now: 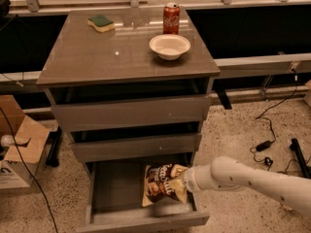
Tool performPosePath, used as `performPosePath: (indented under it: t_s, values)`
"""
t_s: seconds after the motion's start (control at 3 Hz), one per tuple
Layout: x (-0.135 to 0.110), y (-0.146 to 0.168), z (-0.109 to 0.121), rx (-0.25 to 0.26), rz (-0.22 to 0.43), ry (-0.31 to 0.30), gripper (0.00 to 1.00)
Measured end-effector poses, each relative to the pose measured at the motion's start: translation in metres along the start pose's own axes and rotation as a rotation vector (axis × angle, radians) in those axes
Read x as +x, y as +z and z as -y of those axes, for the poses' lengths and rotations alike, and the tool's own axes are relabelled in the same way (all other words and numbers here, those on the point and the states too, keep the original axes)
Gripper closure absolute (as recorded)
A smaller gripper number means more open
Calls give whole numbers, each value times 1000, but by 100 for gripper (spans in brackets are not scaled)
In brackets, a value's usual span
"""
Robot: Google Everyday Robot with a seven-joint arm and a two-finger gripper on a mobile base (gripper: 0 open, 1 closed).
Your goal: Pick brown chip bag from bottom drawer and place on counter
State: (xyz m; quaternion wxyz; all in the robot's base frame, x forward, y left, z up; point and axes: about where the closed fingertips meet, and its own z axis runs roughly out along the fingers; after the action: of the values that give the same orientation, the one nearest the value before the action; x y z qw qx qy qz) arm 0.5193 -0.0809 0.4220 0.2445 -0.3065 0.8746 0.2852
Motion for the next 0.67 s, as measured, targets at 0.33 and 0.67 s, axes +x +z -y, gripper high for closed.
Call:
performPosePath:
  t_s: [0.33,0.67]
  values:
    - [-59,-95,-50,115,82,-331,100]
    - [-111,-170,-81,237,159,-553,100]
